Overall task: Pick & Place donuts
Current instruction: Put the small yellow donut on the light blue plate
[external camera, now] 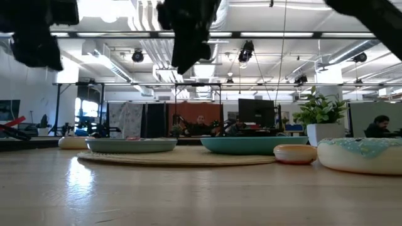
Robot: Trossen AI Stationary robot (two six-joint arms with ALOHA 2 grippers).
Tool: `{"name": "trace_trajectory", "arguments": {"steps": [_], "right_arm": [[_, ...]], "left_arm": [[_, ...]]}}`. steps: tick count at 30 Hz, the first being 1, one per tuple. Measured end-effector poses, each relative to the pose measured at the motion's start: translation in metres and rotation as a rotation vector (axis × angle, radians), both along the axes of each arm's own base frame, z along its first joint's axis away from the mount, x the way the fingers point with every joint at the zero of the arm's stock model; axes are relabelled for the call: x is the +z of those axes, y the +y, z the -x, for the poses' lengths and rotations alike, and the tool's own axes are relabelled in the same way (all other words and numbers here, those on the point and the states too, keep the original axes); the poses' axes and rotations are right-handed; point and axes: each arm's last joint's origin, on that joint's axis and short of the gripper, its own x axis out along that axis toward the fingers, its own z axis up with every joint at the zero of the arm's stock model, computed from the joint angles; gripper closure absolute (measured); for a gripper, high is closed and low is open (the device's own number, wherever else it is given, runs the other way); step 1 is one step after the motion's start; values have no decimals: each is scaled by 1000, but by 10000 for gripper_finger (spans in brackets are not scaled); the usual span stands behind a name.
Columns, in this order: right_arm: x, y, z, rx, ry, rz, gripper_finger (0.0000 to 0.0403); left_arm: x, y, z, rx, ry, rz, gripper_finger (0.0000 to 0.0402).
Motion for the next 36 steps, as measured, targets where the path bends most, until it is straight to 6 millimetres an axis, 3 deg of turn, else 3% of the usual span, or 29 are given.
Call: {"name": "trace_trajectory", "arguments": {"steps": [4,10,22,28,36], "right_arm": [[5,32,20,-16,17,49,230],[2,68,61,-96,2,-17,230],[-13,147,127,-261,-224,-86,230],[-23,171,141,-276,-232,-60,230],[-24,178,144,-272,-236,-65,230]], "left_arm": [[-16,-13,-6,-70,80,55,308],[-20,-29,-7,-82,98,109,308],[-43,-68,-16,-127,206,171,308],[-65,-73,-23,-64,297,133,308],[-84,-79,-31,-49,342,97,308]]}}
